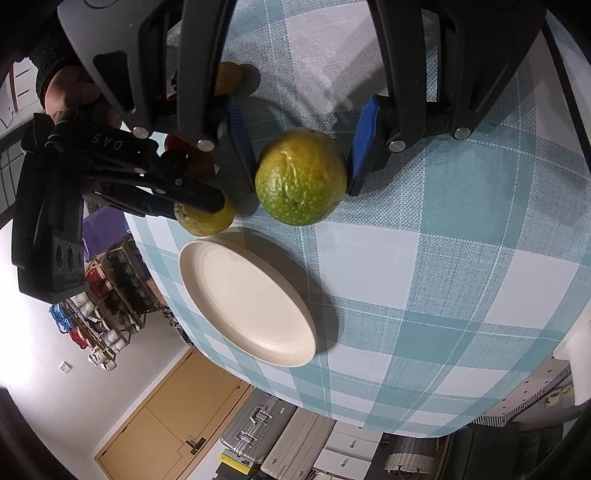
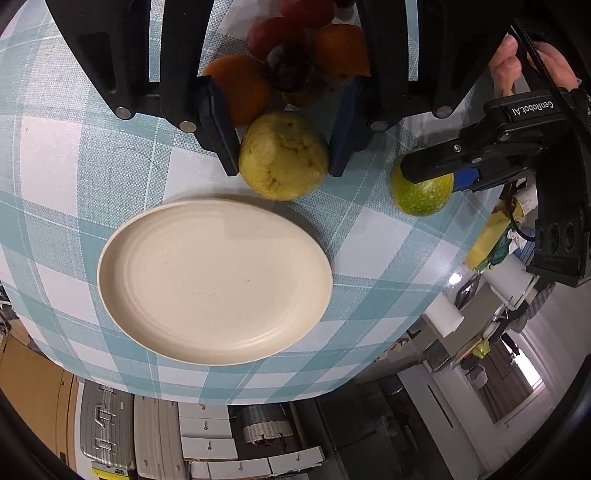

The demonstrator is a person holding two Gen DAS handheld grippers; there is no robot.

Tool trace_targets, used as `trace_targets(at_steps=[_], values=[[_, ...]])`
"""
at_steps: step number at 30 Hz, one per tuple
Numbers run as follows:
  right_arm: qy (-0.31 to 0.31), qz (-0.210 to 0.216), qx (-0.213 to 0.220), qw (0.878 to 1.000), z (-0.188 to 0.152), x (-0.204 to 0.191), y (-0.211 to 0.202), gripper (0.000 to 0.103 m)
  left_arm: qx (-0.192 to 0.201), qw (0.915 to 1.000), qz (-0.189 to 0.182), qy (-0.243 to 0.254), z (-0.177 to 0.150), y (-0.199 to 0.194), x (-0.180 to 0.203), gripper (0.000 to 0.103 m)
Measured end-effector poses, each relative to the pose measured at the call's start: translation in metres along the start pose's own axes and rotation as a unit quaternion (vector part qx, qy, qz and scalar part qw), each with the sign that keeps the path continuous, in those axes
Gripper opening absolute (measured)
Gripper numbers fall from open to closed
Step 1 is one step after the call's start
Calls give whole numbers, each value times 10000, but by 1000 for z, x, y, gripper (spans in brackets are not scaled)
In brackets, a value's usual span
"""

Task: Organize fruits
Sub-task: 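Carry both fruits to the plate and release the citrus from the left gripper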

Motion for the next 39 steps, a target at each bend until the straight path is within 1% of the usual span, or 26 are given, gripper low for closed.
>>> trace_targets(at_steps=[5,8,11,14,17,20,24,27,32,35,39], values=[[13,189,215,9996,0,0,-12,49,36,10000,15,64,5,-2,4,46],[54,577,537,9969,3,-1,-27,49,30,9999,30,124,11,-2,8,46],[110,829,745,9937,8,0,-39,49,63,9998,9,162,23,-4,12,46],[148,953,893,9913,12,2,-48,49,149,9995,86,253,37,-8,19,46],[157,1030,1105,9884,19,6,-60,49,192,9991,76,368,52,-11,28,46],[129,1048,1356,9851,29,11,-74,49,245,9983,122,520,68,-12,38,46],[36,919,1594,9829,44,21,-86,49,144,9982,126,571,94,-4,48,46],[144,951,1693,9809,55,33,-89,49,145,9977,155,642,111,3,56,46],[339,929,1853,9777,82,60,-90,49,85,9974,70,716,141,17,66,46],[343,862,1922,9770,97,70,-90,49,-93,9976,-59,679,159,31,70,46],[320,842,1918,9773,113,80,-80,49,-186,9977,-42,654,180,52,73,46]])
Point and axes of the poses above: each gripper's, at about its wrist camera, not at the fingertips, and y roughly the way its jaws point, x to its right, z to its top, the point moved 7 cm from there along y, roughly the way its jaws point, and after that the axes turned 8 degrees about -x, right-handed, at the moved point
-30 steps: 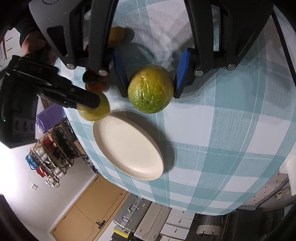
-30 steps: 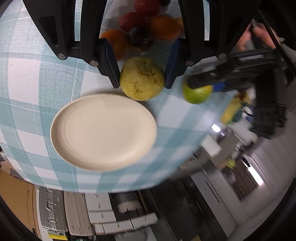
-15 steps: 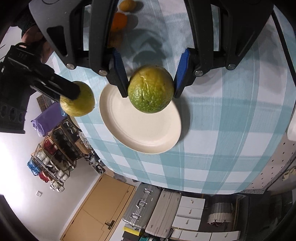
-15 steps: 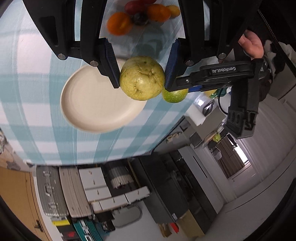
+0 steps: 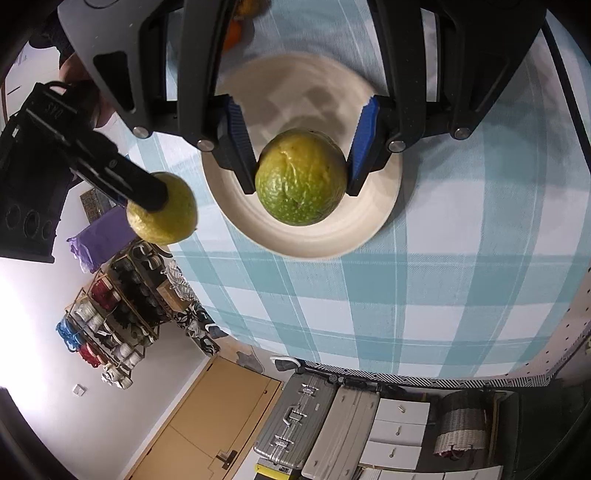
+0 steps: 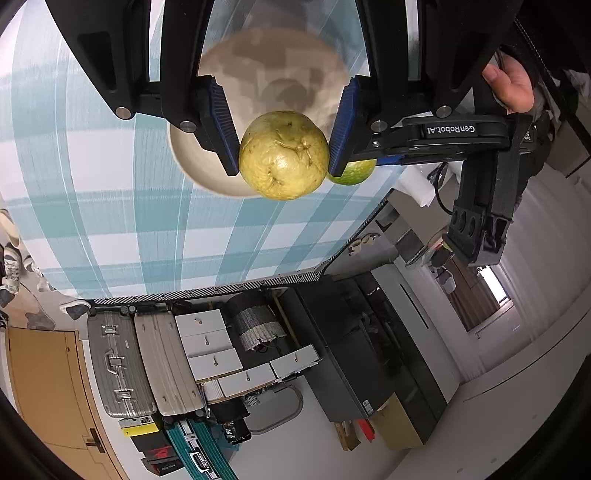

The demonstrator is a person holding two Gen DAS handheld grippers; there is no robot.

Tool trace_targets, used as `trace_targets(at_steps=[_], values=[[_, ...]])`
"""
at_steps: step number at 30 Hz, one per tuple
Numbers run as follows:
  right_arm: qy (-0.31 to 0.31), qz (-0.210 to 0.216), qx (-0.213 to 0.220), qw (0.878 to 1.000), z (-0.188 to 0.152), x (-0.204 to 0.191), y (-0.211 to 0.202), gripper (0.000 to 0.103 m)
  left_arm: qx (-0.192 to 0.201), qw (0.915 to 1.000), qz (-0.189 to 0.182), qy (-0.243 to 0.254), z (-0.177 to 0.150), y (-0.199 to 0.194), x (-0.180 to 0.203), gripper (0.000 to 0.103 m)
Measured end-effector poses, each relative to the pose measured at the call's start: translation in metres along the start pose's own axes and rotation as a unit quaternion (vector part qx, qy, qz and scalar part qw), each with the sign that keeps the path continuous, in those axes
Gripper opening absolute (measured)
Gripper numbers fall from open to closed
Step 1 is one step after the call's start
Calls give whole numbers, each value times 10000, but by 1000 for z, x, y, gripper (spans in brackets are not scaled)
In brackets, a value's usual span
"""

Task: Organize fruits
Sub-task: 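Carry both fruits to the plate and release the citrus from the left gripper, then lower the yellow guava onto the plate and open the right gripper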

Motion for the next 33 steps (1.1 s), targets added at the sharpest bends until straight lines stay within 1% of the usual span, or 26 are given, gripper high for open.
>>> trace_targets(at_steps=[3,8,11,14,20,26,28,29,31,33], values=[[-18,-51,-60,10000,6,9,17,49,-109,9999,-122,-54,13,15,1,46],[230,-40,-281,9993,6,32,52,49,-246,9994,-166,-190,28,41,-8,46],[375,-2,-359,9987,5,42,63,49,-359,9982,-351,-336,32,54,-14,46],[362,-60,-454,9983,3,47,72,49,-415,9977,-385,-366,33,64,-16,46],[396,-120,-622,9972,-1,53,85,49,-471,9969,-443,-452,39,79,-20,46],[578,-83,-652,9962,-4,60,92,50,-561,9967,-387,-447,42,90,-21,46],[606,-95,-626,9962,-4,61,92,54,-476,9973,-375,-413,44,87,-20,46],[616,-120,-616,9961,-4,61,90,54,-434,9975,-389,-399,45,85,-19,46],[616,-10,-567,9965,-2,58,85,54,-379,9982,-313,-332,46,80,-16,46],[603,-51,-428,9973,1,56,75,55,-359,9987,-262,-268,44,75,-14,46]])
Point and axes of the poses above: each gripper's, at about its wrist camera, not at the fingertips, and y roughly the way its jaws point, x to its right, z to its top, the point moved 7 cm from there along y, roughly the way its jaws point, and after that the axes turned 8 degrees about -x, right-handed, at the moved point
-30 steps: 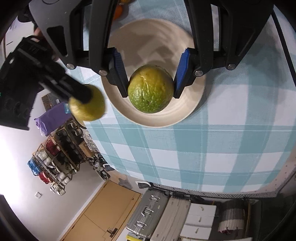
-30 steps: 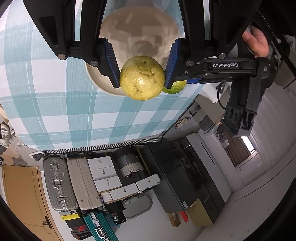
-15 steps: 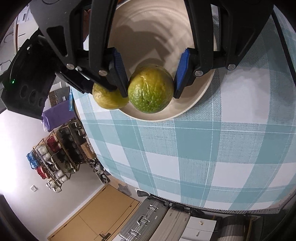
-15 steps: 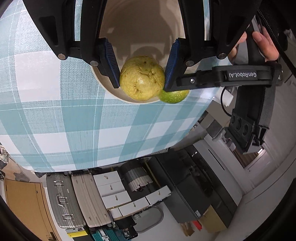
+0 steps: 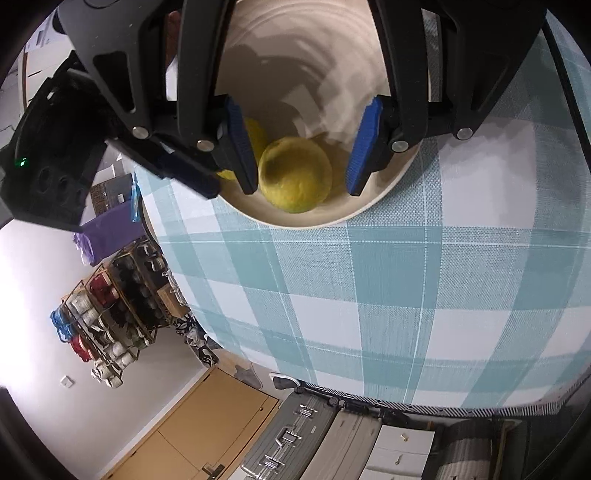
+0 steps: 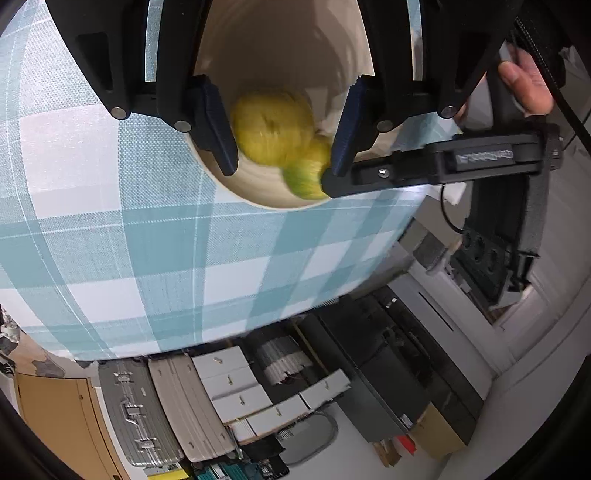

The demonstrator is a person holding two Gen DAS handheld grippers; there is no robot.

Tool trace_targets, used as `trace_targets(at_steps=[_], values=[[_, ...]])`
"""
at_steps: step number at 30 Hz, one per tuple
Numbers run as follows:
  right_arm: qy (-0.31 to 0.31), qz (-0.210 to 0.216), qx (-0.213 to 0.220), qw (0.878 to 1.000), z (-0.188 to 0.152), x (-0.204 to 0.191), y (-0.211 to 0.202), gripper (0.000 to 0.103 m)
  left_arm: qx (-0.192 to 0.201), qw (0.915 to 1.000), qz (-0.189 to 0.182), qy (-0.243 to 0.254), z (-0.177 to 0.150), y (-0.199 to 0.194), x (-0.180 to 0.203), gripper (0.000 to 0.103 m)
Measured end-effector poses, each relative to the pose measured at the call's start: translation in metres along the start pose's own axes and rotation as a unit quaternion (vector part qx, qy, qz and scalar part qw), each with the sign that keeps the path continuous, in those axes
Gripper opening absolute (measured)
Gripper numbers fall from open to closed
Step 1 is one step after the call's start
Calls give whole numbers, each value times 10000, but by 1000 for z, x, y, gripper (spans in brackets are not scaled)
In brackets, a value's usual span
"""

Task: Organize fruits
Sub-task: 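Lower the yellow guava onto the plate and open the right gripper, then move both grippers back toward the remaining fruit cluster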

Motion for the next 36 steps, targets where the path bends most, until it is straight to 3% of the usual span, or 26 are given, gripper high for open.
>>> trace_targets(at_steps=[3,5,10,18,22,25,29,33,36], values=[[-14,3,250,9997,1,-3,-21,59,155,9997,155,73,-5,-13,3,46],[-38,-153,411,9990,0,-3,-33,73,240,9995,185,69,-10,-24,3,47],[-274,-544,641,9961,-7,-12,-65,74,592,9967,539,100,-30,-56,1,50],[-450,-525,811,9943,-25,-33,-101,74,932,9892,1090,289,-69,-100,14,62],[-502,-499,868,9937,-38,-46,-113,84,1145,9837,1313,443,-89,-119,28,78],[-516,-499,907,9933,-48,-54,-122,86,1260,9808,1400,496,-102,-131,37,80],[-526,-601,948,9923,-61,-59,-133,97,1386,9777,1510,462,-121,-145,43,84],[-467,-648,913,9926,-73,-60,-138,98,1520,9711,1775,493,-144,-157,49,86],[-433,-634,856,9934,-82,-60,-140,99,1513,9740,1636,406,-156,-160,48,94]])
Point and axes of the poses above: each gripper's, at about its wrist camera, not at the fingertips, and y roughly the way its jaws point, x to its right, z to its top, the point moved 7 cm from there along y, roughly the way its jaws point, and after that the axes turned 8 degrees about -x, right-handed, at the moved point
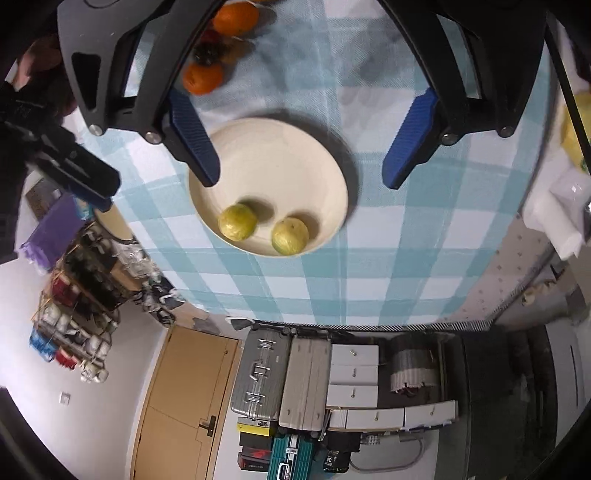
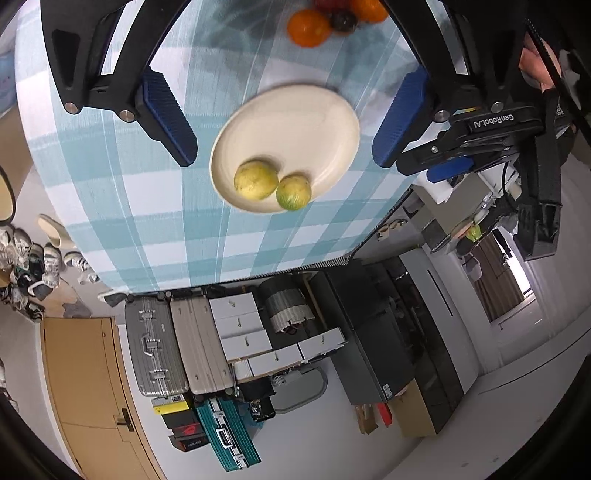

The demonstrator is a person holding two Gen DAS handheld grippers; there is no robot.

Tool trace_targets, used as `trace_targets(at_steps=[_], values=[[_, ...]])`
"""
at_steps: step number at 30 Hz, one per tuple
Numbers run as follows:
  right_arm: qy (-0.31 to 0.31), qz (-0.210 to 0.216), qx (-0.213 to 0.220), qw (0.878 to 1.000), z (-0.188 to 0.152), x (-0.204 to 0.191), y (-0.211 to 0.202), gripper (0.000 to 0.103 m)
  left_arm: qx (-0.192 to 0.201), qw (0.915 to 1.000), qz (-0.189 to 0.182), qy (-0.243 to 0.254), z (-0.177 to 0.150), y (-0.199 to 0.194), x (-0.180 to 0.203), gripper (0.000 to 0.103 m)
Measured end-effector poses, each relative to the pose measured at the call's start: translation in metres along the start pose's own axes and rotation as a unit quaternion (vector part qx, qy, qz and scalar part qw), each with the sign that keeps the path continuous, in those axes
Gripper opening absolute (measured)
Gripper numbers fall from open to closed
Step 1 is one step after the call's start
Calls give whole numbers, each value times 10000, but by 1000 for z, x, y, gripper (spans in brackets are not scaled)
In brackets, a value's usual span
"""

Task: Organize fruits
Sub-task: 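Move both grippers back toward the remaining fruit cluster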

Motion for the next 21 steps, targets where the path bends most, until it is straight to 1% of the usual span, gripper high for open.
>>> trace_targets(at_steps=[1,2,7,14,16,19,21], values=[[10,-9,-10,10000,-3,0,-1,101,6,10000,3,-64,-4,-2,-2,101],[19,-20,-32,10000,-6,-1,-3,101,18,9999,-38,-93,-6,-3,-3,102],[4,35,-46,10000,-16,-5,-11,103,14,9998,-112,-141,-21,-10,-6,102],[-70,97,151,9998,-30,-8,-21,103,-33,10000,14,-18,-46,-13,-6,102],[-119,183,58,9997,-36,-10,-19,103,-90,9999,-51,-4,-55,-11,-6,102],[-67,5,-34,10000,-46,-8,-16,103,-209,9996,-176,64,-65,-6,-4,102],[-43,67,-74,9999,-51,-8,-16,103,-295,9993,-213,130,-72,-4,-5,102]])
Point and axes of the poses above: each gripper's, at about its wrist camera, not at the fingertips, and y roughly the way its jaws point, x to its right, z to its top, the point moved 7 cm from there along y, roughly the way its jaws point, and after that the axes turned 8 degrees about -x, right-handed, at the moved point
